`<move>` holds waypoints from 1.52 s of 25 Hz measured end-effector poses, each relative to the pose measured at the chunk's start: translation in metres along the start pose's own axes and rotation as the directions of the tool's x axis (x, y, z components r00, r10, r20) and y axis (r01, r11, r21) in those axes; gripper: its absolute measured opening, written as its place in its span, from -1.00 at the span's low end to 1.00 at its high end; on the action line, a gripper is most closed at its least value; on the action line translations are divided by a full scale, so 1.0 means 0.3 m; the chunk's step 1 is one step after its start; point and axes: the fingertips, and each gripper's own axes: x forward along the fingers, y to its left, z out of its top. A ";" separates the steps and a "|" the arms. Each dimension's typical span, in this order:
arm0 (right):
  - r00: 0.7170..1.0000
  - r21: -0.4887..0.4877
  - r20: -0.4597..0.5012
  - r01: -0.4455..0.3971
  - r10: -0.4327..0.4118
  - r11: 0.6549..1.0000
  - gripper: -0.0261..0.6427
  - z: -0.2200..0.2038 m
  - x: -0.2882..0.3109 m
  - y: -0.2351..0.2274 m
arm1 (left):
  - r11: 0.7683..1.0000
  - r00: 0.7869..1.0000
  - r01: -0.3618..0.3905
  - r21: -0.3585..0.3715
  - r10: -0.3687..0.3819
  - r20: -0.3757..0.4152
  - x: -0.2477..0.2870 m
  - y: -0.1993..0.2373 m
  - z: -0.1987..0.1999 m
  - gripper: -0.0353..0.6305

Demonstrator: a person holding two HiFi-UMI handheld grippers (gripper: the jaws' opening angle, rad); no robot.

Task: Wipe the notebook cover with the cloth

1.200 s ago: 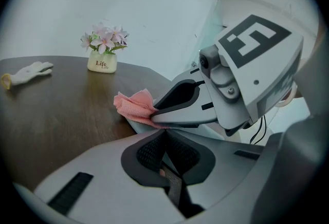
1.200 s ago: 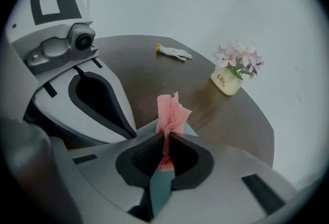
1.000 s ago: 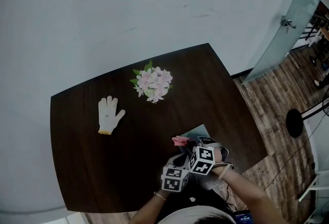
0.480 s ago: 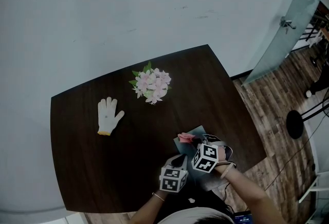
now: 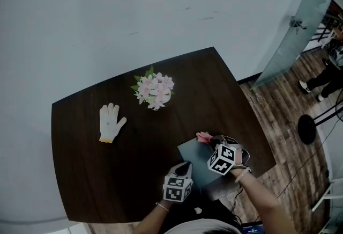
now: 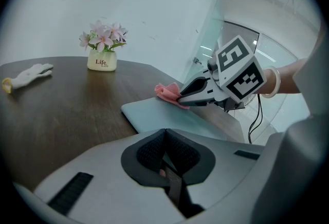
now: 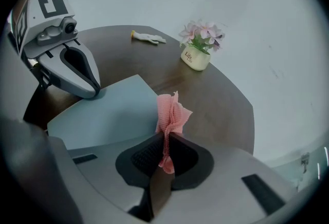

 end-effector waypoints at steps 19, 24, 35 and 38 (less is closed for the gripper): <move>0.994 0.141 0.085 0.062 -0.074 0.988 -0.83 -0.042 -0.098 -0.074 | 0.999 0.998 -0.032 -0.025 0.033 0.055 -0.028 -0.025 0.019 -0.84; 0.988 0.138 0.139 0.054 -0.073 0.989 -0.83 0.000 -0.143 -0.054 | 0.999 0.997 -0.042 -0.034 0.044 0.070 -0.040 -0.039 0.016 -0.84; 0.975 0.057 0.220 -0.037 0.024 0.998 -0.83 0.112 -0.188 0.106 | 0.997 0.994 -0.055 -0.061 0.060 0.086 -0.068 -0.065 -0.015 -0.84; 0.972 0.036 0.227 -0.066 0.056 0.997 -0.83 0.131 -0.186 0.156 | 0.996 0.994 -0.054 -0.069 0.061 0.091 -0.079 -0.064 -0.024 -0.84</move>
